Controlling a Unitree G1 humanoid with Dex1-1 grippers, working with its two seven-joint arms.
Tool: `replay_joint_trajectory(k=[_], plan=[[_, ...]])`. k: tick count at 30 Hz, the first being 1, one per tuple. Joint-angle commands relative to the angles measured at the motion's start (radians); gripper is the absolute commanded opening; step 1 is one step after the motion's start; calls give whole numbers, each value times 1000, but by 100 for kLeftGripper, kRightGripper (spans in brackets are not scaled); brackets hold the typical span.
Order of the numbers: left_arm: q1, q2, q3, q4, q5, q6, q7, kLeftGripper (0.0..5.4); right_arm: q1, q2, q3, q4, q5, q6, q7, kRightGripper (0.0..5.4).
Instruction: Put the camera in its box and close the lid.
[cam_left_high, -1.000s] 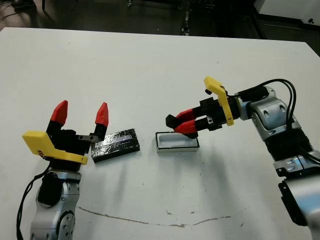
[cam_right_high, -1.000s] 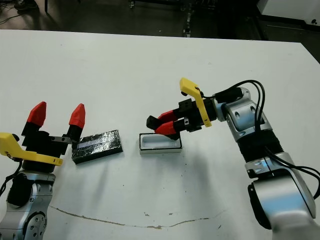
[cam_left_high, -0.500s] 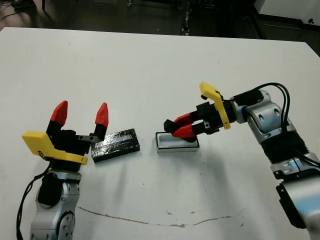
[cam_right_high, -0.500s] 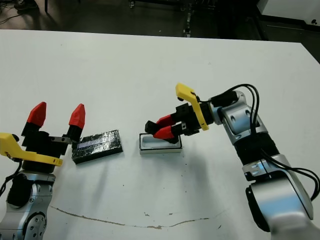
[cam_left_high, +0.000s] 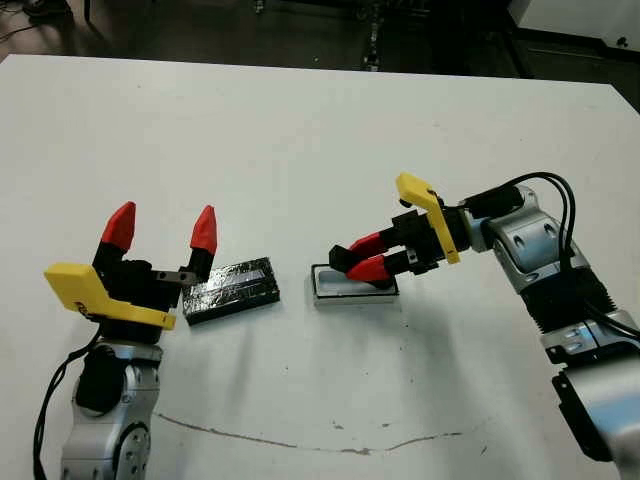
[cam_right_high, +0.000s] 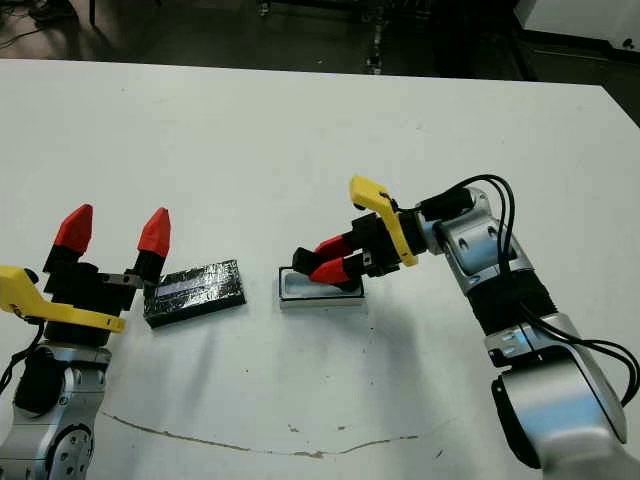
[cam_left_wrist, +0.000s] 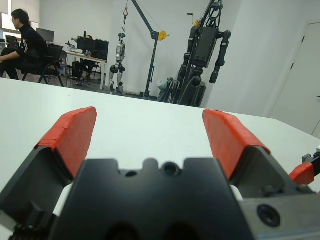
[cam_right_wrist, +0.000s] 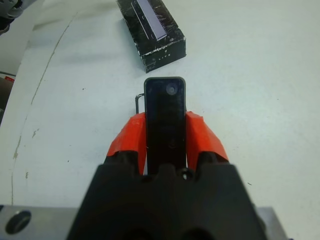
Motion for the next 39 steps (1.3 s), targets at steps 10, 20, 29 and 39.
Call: replay_joint_trajectory(k=[10, 20, 29, 39], plan=[[13, 2, 1, -3, -5, 5, -3, 540, 18, -17, 15, -7, -25, -34, -12, 166], [15, 4, -1, -9, -3, 13, 0, 540, 30, -36, 33, -30, -54, -78, -13, 166], [15, 4, 0, -7, -2, 7, -1, 540, 53, -65, 42, -64, -71, -92, -19, 166], [12, 3, -1, -5, 1, 8, 2, 540, 54, -84, 48, -72, -79, -94, -30, 166]])
